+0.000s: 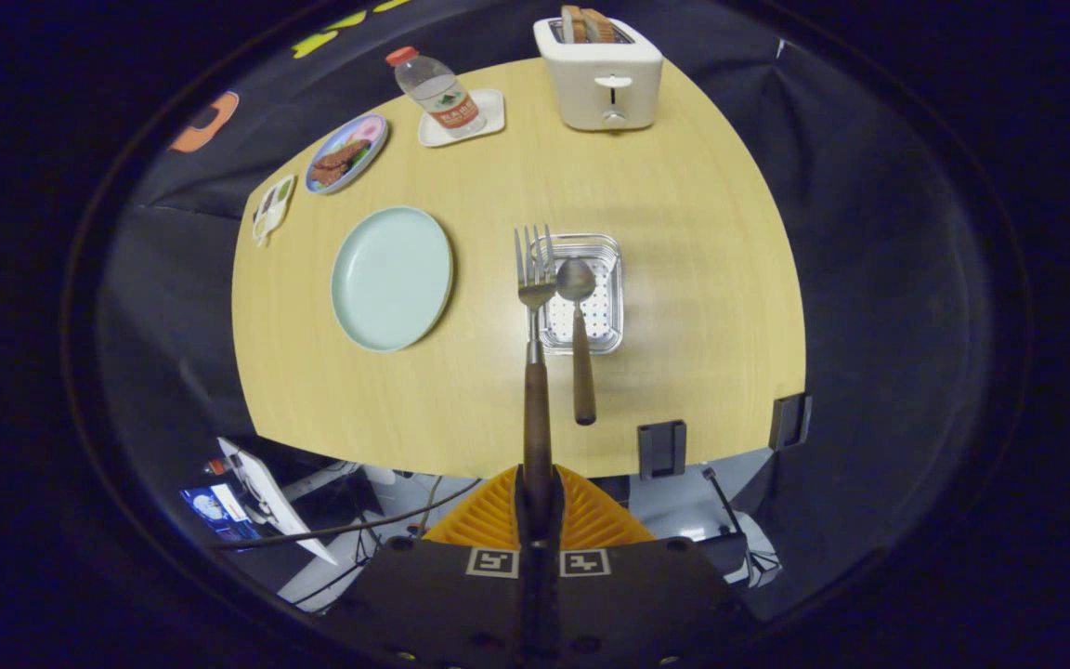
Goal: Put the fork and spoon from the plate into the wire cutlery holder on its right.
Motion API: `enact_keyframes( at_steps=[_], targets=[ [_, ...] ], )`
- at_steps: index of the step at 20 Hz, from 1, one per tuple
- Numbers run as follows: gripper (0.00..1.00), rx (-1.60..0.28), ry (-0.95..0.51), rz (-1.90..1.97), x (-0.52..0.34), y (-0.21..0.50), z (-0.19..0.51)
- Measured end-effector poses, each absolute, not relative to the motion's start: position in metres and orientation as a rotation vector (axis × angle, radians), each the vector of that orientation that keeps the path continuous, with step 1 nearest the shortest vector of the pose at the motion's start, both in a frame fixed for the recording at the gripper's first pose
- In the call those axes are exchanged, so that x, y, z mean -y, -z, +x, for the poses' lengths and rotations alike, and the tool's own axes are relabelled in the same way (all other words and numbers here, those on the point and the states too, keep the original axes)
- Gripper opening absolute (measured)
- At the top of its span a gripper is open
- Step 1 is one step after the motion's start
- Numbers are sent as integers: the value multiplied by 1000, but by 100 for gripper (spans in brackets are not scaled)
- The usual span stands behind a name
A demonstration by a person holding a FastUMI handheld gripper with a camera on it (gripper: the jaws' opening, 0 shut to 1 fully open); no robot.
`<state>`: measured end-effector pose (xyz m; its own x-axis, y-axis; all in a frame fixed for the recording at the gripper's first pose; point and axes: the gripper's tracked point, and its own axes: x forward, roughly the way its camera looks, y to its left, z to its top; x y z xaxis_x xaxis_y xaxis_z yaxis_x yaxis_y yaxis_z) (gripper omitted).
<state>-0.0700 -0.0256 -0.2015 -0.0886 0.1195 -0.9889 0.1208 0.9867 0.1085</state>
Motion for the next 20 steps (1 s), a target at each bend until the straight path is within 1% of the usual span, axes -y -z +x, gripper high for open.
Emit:
enact_keyframes(
  at_steps=[8, 9, 13, 14, 15, 16, 17, 20],
  targets=[
    [1, -1773, 54, 267, 31, 207, -64],
    [4, -1782, 59, 275, 28, 212, -63],
    [5, -1791, 69, 310, 23, 217, -58],
    [9, -1788, 75, 302, 25, 217, -55],
    [9, -1781, 72, 307, 24, 215, -52],
    [12, -1772, 74, 311, 24, 216, -48],
    [11, -1763, 69, 326, 22, 216, -45],
    [18, -1746, 50, 371, 13, 215, -41]
  ],
)
